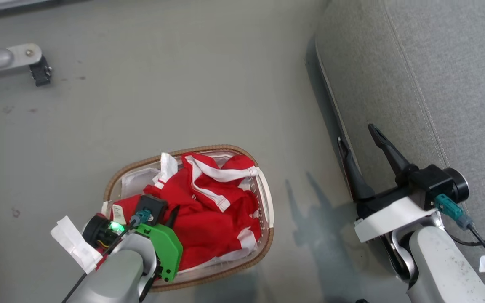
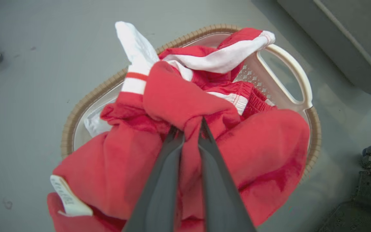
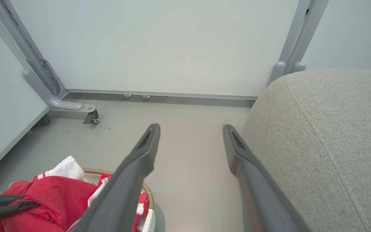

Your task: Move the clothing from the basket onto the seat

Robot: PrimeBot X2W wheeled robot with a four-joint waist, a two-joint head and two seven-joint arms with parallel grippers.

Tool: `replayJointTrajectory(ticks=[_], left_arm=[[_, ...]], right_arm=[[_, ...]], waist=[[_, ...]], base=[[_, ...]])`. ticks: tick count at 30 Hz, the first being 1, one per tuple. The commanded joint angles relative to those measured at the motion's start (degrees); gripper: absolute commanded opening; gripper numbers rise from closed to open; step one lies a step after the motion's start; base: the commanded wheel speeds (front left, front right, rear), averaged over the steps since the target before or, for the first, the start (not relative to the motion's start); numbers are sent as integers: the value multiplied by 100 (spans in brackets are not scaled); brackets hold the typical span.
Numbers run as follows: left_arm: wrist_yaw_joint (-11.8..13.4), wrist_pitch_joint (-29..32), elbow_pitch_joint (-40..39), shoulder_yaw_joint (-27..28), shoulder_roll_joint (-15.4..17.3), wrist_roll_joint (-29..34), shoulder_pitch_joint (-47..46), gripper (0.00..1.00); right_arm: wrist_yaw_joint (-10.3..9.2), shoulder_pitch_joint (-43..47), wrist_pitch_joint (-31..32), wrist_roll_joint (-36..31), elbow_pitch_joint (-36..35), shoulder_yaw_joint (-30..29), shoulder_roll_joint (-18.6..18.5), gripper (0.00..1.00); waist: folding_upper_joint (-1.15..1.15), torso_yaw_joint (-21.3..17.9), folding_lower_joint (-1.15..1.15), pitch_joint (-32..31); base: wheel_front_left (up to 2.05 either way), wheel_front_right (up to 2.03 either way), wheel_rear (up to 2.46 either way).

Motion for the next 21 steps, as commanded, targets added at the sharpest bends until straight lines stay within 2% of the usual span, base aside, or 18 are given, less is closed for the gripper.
replayJointTrajectory(ticks=[1, 9, 14, 21], left_arm=[[66, -30, -178, 119, 39, 41, 206, 0], [302, -32, -1586, 1066, 174, 485, 824, 0], [316, -28, -2343, 1661, 164, 778, 1096, 0], [223, -30, -3400, 2369, -12, 1131, 1348, 0]], right_arm=[[-6, 151, -12, 3, 45, -19, -44, 100], [-6, 551, -12, 70, 184, -4, -117, 100], [-6, 764, -12, 100, 228, -4, -121, 100], [-6, 1043, -12, 119, 279, 70, -136, 100]], waist=[[0, 474, 1, -630], [0, 726, 1, -1291], [0, 791, 1, -1573], [0, 855, 1, -1925]], base=[[0, 0, 0], [0, 0, 0], [0, 0, 0], [0, 0, 0]])
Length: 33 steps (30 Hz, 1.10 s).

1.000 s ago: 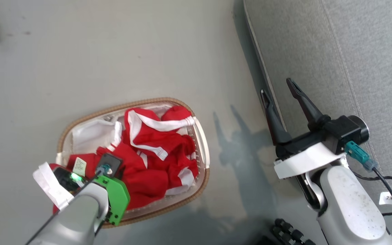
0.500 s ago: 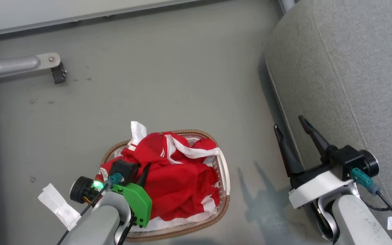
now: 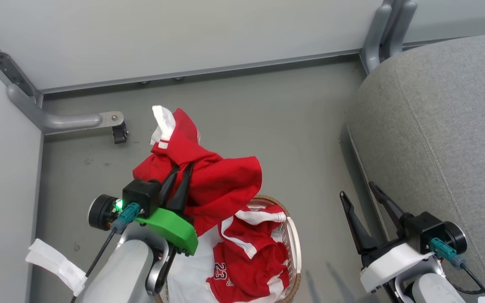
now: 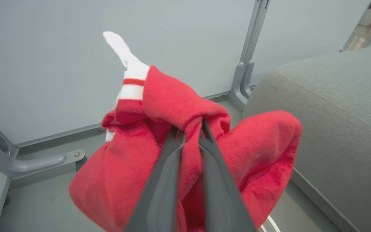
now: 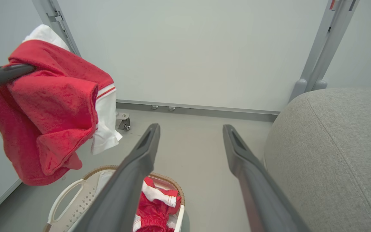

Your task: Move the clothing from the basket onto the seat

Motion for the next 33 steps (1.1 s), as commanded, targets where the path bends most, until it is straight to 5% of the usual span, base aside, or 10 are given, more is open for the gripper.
replayJointTrajectory(ticks=[1, 15, 26, 33], left_arm=[[-39, -21, -152, 76, -31, 68, 107, 0], [-153, -22, -1601, 676, -360, 445, 457, 0], [-201, -23, -1734, 664, -501, 482, 584, 0], [-250, -23, -1706, 572, -584, 495, 617, 0]], right_arm=[[-6, 111, -12, 21, 15, 18, -33, 100], [-6, 543, -12, 64, 104, 377, -64, 100], [-6, 192, -11, 388, -573, 1561, -344, 100], [-7, -278, -12, 520, -780, 1820, -396, 100]], waist=[[0, 127, 1, -260], [0, 180, 1, -797], [0, 339, 1, -857], [0, 447, 1, -830]], base=[[0, 0, 0], [0, 0, 0], [0, 0, 0], [0, 0, 0]])
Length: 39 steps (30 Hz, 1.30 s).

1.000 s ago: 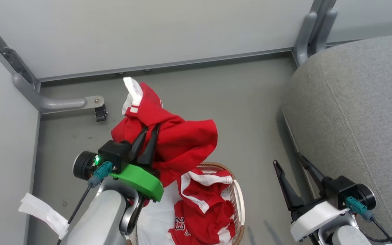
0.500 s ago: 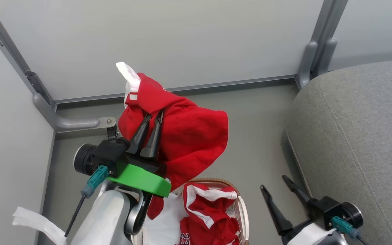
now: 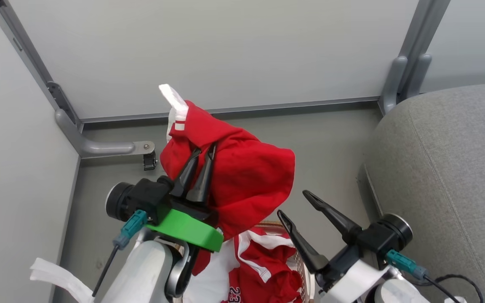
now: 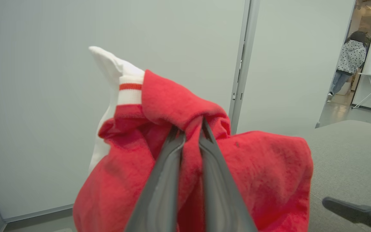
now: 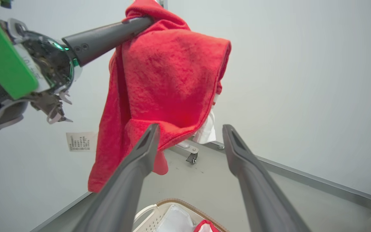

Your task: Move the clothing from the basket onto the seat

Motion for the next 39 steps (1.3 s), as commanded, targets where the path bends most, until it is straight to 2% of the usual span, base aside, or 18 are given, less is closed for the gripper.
replayJointTrajectory(ticks=[1, 14, 15, 17, 24, 25, 26, 27, 32, 39], left_arm=[[-50, -22, 13, -89, -46, -4, 88, 0], [-145, -23, 84, -787, -147, -229, -84, 0], [-149, -23, 96, -831, -152, -252, -75, 0], [-149, -23, 111, -872, -155, -279, -51, 0], [-100, -22, 159, -816, -158, -291, -21, 0], [-90, -21, 172, -802, -157, -281, -4, 17], [-87, -21, 184, -794, -157, -262, 13, 64], [-91, -15, 197, -788, -157, -243, 30, 100], [-75, -14, 150, -623, -158, -141, 123, 100], [-119, -13, 139, -420, -158, 41, 210, 100]], right_arm=[[-6, -200, -12, -19, 61, 31, -12, 100], [-6, -744, -12, -96, 528, 228, 314, 100], [-6, -773, -11, -104, 552, 243, 349, 79], [-6, -798, -12, -84, 580, 240, 403, 2], [-7, -740, -12, -132, 454, 75, 471, 0], [-7, -707, -12, -137, 422, 68, 455, 0], [-7, -675, -12, -140, 406, 70, 441, 0], [-7, -633, -12, -139, 371, 59, 427, 0], [-7, -490, -12, -170, 176, -14, 368, 0], [-6, -428, -12, -186, -129, 18, 274, 0]], waist=[[0, 76, 0, 5], [0, 437, 0, 117], [0, 449, 0, 120], [0, 457, 0, 133], [0, 305, 0, 161], [0, 245, 0, 153], [0, 181, 0, 139], [0, 99, 0, 126], [0, -446, 0, 103], [0, -1655, 0, 182]], base=[[0, 0, 0], [0, 0, 0], [0, 0, 0], [0, 0, 0], [0, 0, 0], [0, 0, 0], [0, 0, 0], [0, 0, 0], [0, 0, 0], [0, 0, 0]])
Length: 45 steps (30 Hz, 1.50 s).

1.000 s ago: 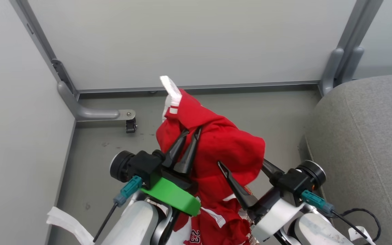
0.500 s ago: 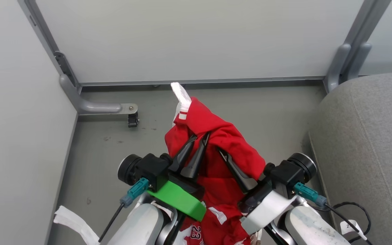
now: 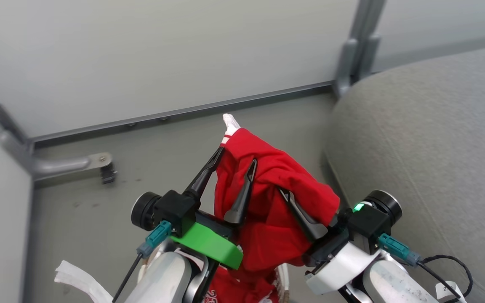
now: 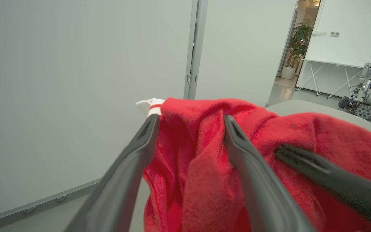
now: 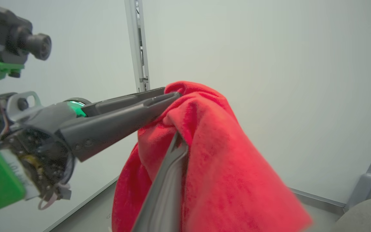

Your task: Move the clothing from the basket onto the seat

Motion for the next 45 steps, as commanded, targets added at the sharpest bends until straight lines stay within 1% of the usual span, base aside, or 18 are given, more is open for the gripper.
replayJointTrajectory(ticks=[1, 5, 8, 10, 14, 19, 23, 26, 29, 32, 39, 45], left_arm=[[-31, -1, 25, 38, 4, 50, 97, 100], [-44, -1, 56, 108, 6, 126, 66, 100], [-56, -2, 65, 112, 8, 108, 33, 100], [-72, -1, 111, -9, 6, 60, -97, 100], [-97, -1, 194, -201, 14, 4, -313, 100], [-93, -1, 305, -340, 14, -19, -467, 100], [-96, -1, 391, -378, 63, 66, -546, 100], [-97, -1, 401, -379, 160, 166, -600, 100], [-97, -2, 340, -327, 248, 257, -679, 100], [-98, -1, 324, -425, 300, 336, -803, 100], [-91, -2, 295, -613, 543, 397, -1265, 100], [-92, 3, 195, -1019, 685, 388, -1802, 100]], right_arm=[[-7, 94, -13, -45, -79, -14, -38, 0], [-6, 115, -13, -55, -188, -50, -58, 0], [-7, 163, -12, -69, -264, -136, -69, 0], [-7, 255, -12, -119, -352, -351, -63, 0], [-7, 450, -12, -220, -572, -768, 66, 0], [-7, 531, -12, -351, -749, -1106, 144, 0], [-7, 290, -12, -549, -712, -1422, 167, 0], [-7, -51, -12, -652, -539, -1565, 62, 0], [-7, -597, -12, -674, -301, -1743, -47, 0], [-7, -1080, -12, -737, -62, -2046, -253, 0], [-7, -2208, -12, -901, 572, -2742, -716, 0], [-7, -3004, -12, -1018, 1361, -3250, -1201, 0]], waist=[[0, -1030, 0, 70], [0, -1695, 0, 160], [0, -2075, 0, 242], [0, -2145, 0, 341], [0, -2220, 0, 471], [0, -2273, 0, 618], [0, -2281, 0, 873], [0, -2278, 0, 1098], [0, -2271, 0, 1419], [0, -2074, 0, 1787], [0, -1624, 0, 2669], [0, -1216, 0, 3370]], base=[[0, 0, 0], [0, 0, 0], [0, 0, 0], [0, 0, 0], [0, 0, 0], [0, 0, 0], [0, 0, 0], [0, 0, 0], [0, 0, 0], [0, 0, 0], [0, 0, 0], [0, 0, 0]])
